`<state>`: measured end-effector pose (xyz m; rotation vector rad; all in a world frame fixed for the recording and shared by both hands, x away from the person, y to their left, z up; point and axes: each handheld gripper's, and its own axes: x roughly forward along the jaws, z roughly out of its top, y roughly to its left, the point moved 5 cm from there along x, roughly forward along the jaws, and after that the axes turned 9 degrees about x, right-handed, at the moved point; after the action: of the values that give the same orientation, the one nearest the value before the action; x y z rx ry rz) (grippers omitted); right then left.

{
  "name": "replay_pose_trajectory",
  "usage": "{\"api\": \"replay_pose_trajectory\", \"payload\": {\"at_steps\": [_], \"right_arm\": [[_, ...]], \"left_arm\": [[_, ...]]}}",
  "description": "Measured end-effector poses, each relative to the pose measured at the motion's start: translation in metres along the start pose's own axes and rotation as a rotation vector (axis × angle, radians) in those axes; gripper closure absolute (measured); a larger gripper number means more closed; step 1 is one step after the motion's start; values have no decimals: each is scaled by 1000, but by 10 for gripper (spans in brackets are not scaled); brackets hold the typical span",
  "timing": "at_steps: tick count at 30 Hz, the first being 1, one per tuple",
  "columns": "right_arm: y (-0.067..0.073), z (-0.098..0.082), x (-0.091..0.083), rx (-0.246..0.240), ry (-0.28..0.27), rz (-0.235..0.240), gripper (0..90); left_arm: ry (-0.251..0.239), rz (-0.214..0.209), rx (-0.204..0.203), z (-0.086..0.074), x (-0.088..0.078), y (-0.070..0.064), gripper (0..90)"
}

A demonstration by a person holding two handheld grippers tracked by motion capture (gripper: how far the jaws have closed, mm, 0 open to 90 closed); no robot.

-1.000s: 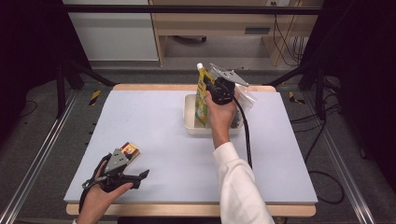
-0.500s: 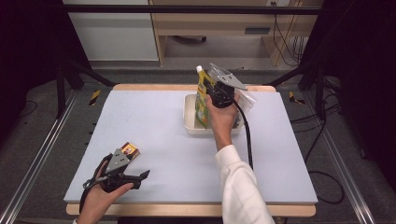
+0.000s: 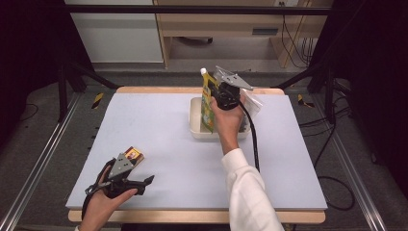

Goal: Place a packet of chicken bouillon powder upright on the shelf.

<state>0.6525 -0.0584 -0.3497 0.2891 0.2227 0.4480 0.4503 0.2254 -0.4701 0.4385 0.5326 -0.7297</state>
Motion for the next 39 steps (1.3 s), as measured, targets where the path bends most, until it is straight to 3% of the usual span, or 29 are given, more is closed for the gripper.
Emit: {"api": "replay_pose_trajectory", "payload": {"at_steps": [21, 28, 32, 39], "right_arm": [[3, 9, 10, -47, 112, -47, 900], [5, 17, 16, -116, 99, -25, 900], [4, 15, 17, -192, 68, -4, 900], [-4, 3, 12, -221, 44, 15, 900]], "left_arm": [[-5, 1, -1, 1, -2, 1, 128], [-7, 4, -3, 1, -2, 1, 129], [-4, 3, 4, 1, -1, 1, 128], [-4, 3, 3, 1, -1, 1, 129]]}}
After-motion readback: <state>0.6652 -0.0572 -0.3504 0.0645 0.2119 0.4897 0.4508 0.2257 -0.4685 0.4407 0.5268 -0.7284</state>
